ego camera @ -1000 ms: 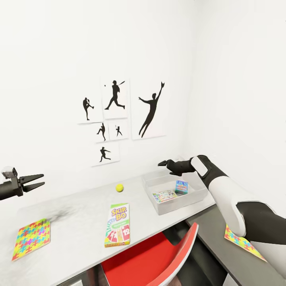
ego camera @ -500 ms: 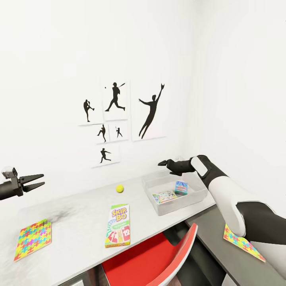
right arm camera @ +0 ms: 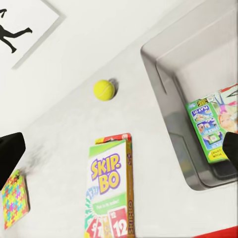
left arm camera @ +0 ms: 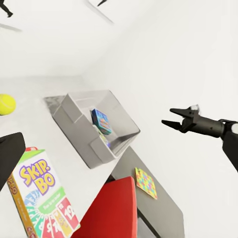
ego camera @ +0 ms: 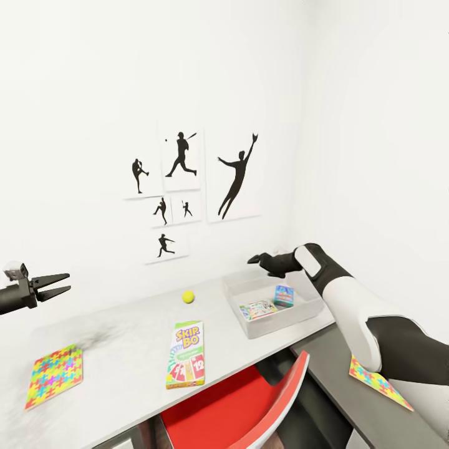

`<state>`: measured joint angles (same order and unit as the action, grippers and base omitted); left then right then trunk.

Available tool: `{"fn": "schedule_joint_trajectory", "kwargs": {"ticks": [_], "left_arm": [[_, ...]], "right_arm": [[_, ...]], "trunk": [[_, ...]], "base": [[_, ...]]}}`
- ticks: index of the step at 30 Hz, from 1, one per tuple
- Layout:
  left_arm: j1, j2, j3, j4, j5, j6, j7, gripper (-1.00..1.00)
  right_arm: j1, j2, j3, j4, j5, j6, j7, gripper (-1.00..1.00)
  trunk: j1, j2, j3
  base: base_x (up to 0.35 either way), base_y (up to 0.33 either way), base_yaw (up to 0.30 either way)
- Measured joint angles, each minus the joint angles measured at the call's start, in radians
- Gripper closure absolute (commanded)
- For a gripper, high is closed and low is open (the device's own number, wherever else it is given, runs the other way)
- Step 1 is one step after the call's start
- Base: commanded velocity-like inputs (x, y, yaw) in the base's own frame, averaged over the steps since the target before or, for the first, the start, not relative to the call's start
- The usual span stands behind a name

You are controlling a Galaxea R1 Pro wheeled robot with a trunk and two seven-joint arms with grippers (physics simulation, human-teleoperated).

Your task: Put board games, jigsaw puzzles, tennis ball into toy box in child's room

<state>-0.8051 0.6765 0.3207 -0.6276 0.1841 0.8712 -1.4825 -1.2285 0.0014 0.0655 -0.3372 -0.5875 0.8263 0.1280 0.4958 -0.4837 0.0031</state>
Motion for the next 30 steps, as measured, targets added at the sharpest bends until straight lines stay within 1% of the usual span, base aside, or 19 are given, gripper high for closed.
{"fn": "schedule_joint_trajectory", "kwargs": {"ticks": [1, 3, 7, 10, 12, 17, 24, 30], "left_arm": [[0.000, 0.000, 0.000, 0.000, -0.001, -0.001, 0.001, -1.00], [0.000, 0.000, 0.000, 0.000, -0.002, -0.001, 0.002, -1.00], [0.000, 0.000, 0.001, 0.000, -0.018, 0.000, 0.004, -1.00], [0.000, 0.000, 0.001, 0.000, -0.034, 0.000, 0.004, -1.00], [0.000, 0.000, 0.001, 0.000, -0.038, -0.001, 0.004, -1.00], [0.000, 0.000, 0.001, 0.000, -0.042, -0.001, 0.005, -1.00], [0.000, 0.003, 0.001, 0.000, -0.043, -0.002, 0.005, -1.00], [0.000, 0.004, 0.001, 0.000, -0.044, -0.008, 0.004, -1.00]], "right_arm": [[0.000, 0.002, -0.002, 0.000, -0.003, 0.001, -0.013, -1.00], [0.000, 0.003, -0.003, 0.000, -0.004, 0.001, -0.018, -1.00], [0.000, 0.004, -0.004, 0.000, -0.005, -0.001, -0.025, -1.00], [0.000, 0.004, -0.004, 0.000, -0.006, -0.003, -0.026, -1.00], [0.000, 0.004, -0.004, 0.000, -0.006, -0.004, -0.025, -1.00], [0.000, 0.004, -0.004, 0.000, -0.006, -0.006, -0.025, -1.00], [0.000, 0.004, -0.004, 0.000, -0.006, -0.006, -0.023, -1.00], [0.000, 0.004, -0.004, 0.000, -0.006, -0.005, -0.022, -1.00]], "trunk": [[-0.004, 0.007, 0.003], [-0.012, 0.021, 0.009], [-0.027, 0.049, 0.022], [-0.027, 0.049, 0.022], [-0.027, 0.049, 0.022], [-0.027, 0.049, 0.022], [-0.027, 0.050, 0.022], [-0.027, 0.049, 0.023]], "base": [[0.000, 0.000, 0.000], [0.000, 0.000, 0.000], [0.000, 0.000, 0.000], [0.000, 0.000, 0.000], [0.000, 0.000, 0.000], [-0.005, 0.000, 0.000], [-0.094, 0.073, -0.002], [-0.020, 0.020, -0.182]]}}
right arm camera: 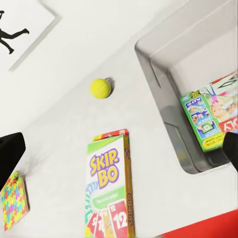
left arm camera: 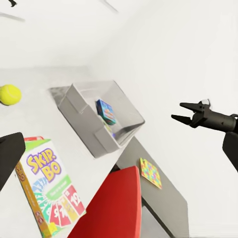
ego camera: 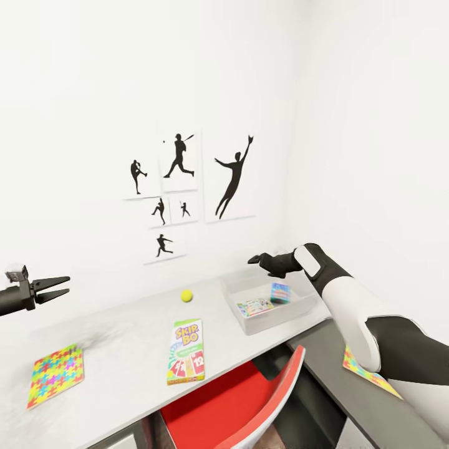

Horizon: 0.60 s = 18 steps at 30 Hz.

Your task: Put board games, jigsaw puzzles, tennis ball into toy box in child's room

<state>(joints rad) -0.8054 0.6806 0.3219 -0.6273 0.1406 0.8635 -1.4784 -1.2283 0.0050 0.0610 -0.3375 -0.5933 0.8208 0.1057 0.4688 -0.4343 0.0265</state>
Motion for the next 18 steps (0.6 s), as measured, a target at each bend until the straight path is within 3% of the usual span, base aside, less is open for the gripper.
{"fn": "schedule_joint_trajectory", "kwargs": {"ticks": [18], "left_arm": [[0.000, -0.001, 0.000, 0.000, 0.000, -0.001, 0.000, -1.00]], "right_arm": [[0.000, 0.000, 0.000, 0.000, 0.000, -0.002, 0.002, -1.00]], "trunk": [[0.000, 0.000, 0.007]], "base": [[-0.001, 0.046, -0.271]]}}
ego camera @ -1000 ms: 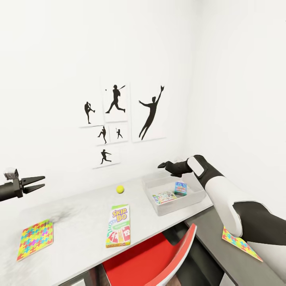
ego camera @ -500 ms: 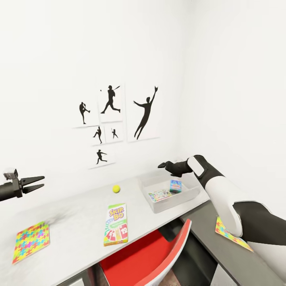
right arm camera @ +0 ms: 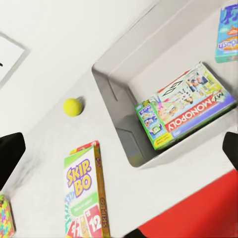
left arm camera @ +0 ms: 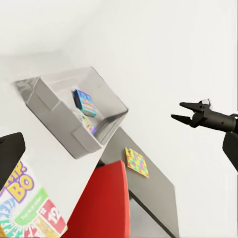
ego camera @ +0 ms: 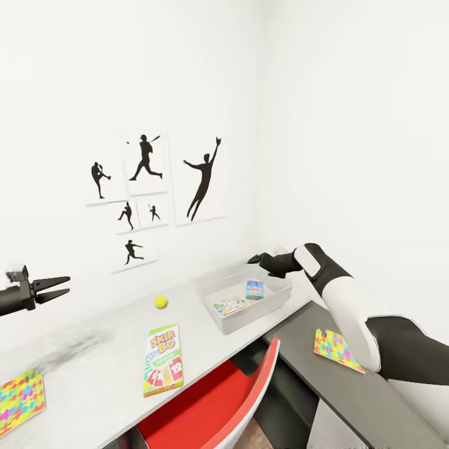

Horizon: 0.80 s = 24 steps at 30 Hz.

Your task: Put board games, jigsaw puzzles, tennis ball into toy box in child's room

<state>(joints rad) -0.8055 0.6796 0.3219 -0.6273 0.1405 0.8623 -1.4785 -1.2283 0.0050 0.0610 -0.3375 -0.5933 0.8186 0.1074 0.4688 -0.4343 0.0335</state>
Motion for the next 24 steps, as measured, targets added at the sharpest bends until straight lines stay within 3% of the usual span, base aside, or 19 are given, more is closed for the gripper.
{"fn": "schedule_joint_trajectory", "kwargs": {"ticks": [24], "left_arm": [[0.000, -0.003, 0.000, 0.000, 0.000, 0.000, 0.001, -1.00]], "right_arm": [[0.000, -0.001, 0.000, 0.000, 0.001, -0.017, 0.002, -1.00]], "trunk": [[0.000, 0.000, 0.010]], "base": [[-0.016, 0.001, -0.277]]}}
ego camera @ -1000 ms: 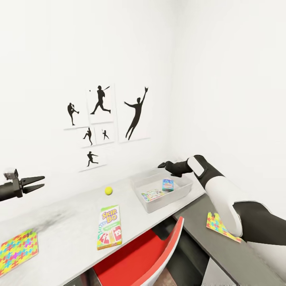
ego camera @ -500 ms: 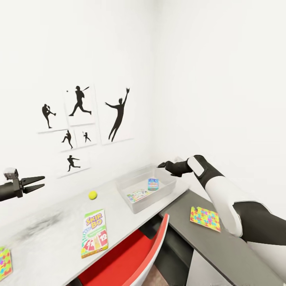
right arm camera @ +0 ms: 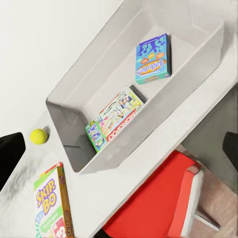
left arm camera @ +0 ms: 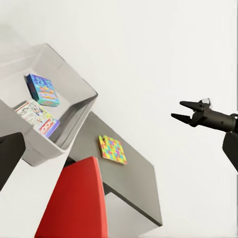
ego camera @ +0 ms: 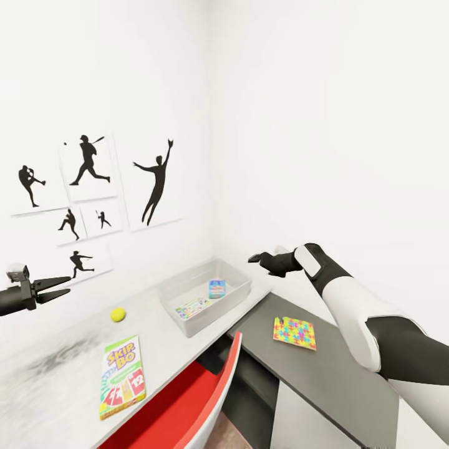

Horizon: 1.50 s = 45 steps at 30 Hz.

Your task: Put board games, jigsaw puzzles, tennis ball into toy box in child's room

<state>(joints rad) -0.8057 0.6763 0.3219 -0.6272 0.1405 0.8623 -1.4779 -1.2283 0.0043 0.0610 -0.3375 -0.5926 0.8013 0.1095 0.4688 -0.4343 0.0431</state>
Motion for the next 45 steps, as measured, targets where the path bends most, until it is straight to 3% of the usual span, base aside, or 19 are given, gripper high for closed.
{"fn": "schedule_joint_trajectory", "kwargs": {"ticks": [16, 24, 31, 32, 36, 45], "left_arm": [[0.000, 0.000, 0.000, 0.000, -0.006, 0.003, 0.030, -1.00], [0.000, -0.001, 0.005, -0.001, -0.014, 0.011, 0.229, -1.00], [-0.003, -0.003, 0.008, -0.002, -0.012, 0.013, 0.511, -1.00], [-0.004, -0.003, 0.009, -0.004, -0.011, 0.007, 0.607, -1.00], [-0.005, -0.003, 0.009, -0.005, -0.008, 0.005, 0.648, -1.00], [-0.005, -0.003, 0.011, -0.005, -0.007, 0.006, 0.657, -1.00]], "right_arm": [[0.000, 0.001, 0.001, 0.000, 0.000, -0.002, 0.000, -1.00], [0.000, 0.001, 0.002, 0.000, 0.000, -0.002, 0.000, -1.00], [0.000, 0.002, 0.003, 0.000, 0.000, -0.002, -0.001, -1.00], [0.000, 0.002, 0.003, 0.000, 0.000, -0.003, -0.001, -1.00], [0.000, 0.003, 0.004, 0.000, 0.000, -0.004, -0.002, -1.00], [0.000, 0.008, 0.003, 0.000, 0.001, -0.006, -0.002, -1.00]], "trunk": [[0.000, 0.000, 0.006], [0.000, 0.000, 0.006], [0.000, 0.000, 0.006], [0.000, 0.000, 0.006], [0.000, 0.000, 0.006], [0.000, 0.000, 0.006]], "base": [[-0.019, 0.019, -0.256], [0.000, 0.000, -0.040], [0.000, 0.000, -0.002], [0.000, 0.005, 0.000], [-0.069, 0.084, 0.000], [-0.099, 0.100, 0.000]]}}
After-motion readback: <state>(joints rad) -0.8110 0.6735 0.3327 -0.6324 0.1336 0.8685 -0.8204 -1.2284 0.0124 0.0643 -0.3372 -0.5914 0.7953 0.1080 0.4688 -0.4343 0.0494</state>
